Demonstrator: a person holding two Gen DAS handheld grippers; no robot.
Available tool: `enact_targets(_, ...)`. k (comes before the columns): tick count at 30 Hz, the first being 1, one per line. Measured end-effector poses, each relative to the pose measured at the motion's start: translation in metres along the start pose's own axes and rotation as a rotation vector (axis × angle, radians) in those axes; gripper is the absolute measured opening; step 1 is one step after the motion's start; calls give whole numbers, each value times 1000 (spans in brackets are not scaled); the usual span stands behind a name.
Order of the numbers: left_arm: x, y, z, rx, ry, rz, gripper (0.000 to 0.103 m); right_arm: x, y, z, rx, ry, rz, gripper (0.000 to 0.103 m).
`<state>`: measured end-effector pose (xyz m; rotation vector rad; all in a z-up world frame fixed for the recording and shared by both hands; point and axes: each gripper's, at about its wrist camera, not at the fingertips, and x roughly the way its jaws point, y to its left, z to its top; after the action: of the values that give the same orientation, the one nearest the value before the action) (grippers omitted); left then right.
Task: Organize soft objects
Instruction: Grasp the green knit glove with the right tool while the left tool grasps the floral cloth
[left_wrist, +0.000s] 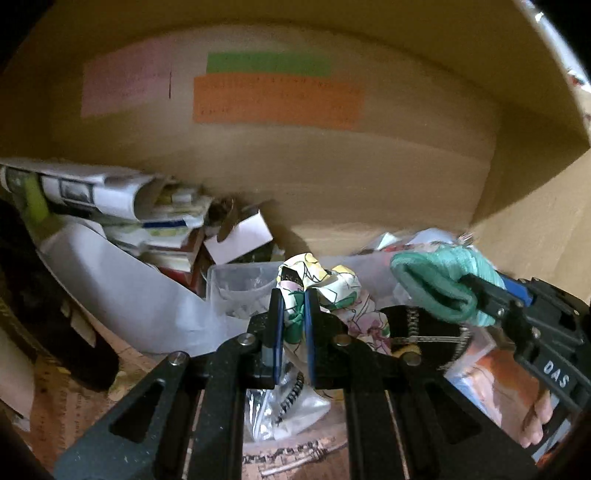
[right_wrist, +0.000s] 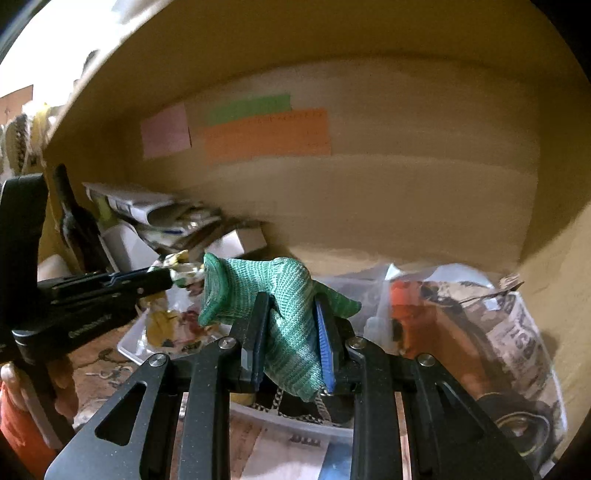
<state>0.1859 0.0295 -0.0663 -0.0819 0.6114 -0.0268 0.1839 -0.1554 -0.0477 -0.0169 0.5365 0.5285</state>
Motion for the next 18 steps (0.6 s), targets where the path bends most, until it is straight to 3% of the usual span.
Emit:
enact_targets(9,34,-7,-8,12,119,-40,14,34,-3,-12,16,102,-10,28)
enact_targets(12,35,-5,-8,8,130,-54,21,34,-7,-13,32,116,-5,41)
enact_targets(18,10,0,-3,-18,99,-99,45,15,-9,-8,49,80,31,59)
